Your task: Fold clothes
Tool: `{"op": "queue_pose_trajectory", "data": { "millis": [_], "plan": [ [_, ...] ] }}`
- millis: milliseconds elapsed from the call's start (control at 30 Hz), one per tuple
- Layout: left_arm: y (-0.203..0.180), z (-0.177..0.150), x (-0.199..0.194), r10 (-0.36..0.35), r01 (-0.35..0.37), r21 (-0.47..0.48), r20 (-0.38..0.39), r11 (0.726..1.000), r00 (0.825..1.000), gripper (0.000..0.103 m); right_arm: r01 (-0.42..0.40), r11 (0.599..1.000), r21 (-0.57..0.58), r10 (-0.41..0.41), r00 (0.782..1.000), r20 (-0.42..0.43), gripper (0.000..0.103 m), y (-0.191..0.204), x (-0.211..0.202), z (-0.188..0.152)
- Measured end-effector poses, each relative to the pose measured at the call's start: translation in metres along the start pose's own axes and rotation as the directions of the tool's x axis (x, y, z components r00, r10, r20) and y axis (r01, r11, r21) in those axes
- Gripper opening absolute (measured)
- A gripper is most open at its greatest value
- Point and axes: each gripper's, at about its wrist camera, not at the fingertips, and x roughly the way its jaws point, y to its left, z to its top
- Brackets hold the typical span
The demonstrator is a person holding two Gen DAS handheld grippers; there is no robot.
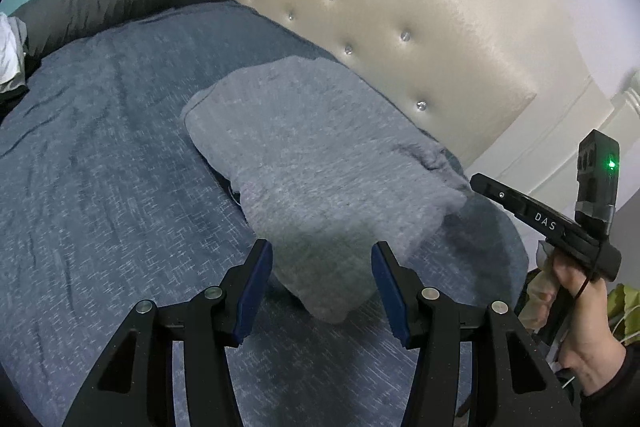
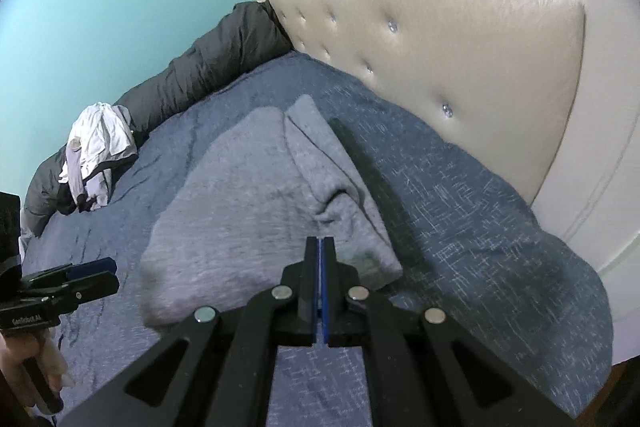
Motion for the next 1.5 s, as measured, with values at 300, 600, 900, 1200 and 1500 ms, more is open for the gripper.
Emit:
{"op": "queue_pose_trajectory", "data": {
  "millis": [300, 600, 900, 1200, 1500],
  "plan": [
    [-0.027, -0.001, -0.055, 0.002, -0.004, 0.026, 0.047, 1.000, 0.999, 0.056, -0.008, 1.000, -0.021, 0.009, 0.999, 0.047, 0.000, 0.025, -0.053, 0.006],
    [-0.057, -0.009, -0.104, 0.001, -0.006, 0.056, 0.090, 0.998, 0.996, 0.056, 0.006, 1.000, -0.020, -0.004, 0.997, 0.076, 0.000, 0.043, -0.104, 0.000],
    [-0.071, -0.024, -0.150, -0.007, -0.002, 0.068, 0.126, 0.998, 0.992, 0.056, 0.010, 1.000, -0.008, -0.009, 0.994, 0.107, 0.001, 0.064, -0.153, -0.015],
    [-0.073, -0.043, -0.186, 0.004, -0.016, 0.079, 0.147, 0.997, 0.989, 0.061, 0.004, 1.000, -0.006, -0.003, 0.991, 0.134, 0.002, 0.091, -0.192, -0.035],
    [-0.071, -0.065, -0.217, 0.014, -0.030, 0.093, 0.163, 0.995, 0.986, 0.071, 0.010, 1.000, 0.013, -0.011, 0.988, 0.157, 0.006, 0.118, -0.224, -0.058]
  ]
}}
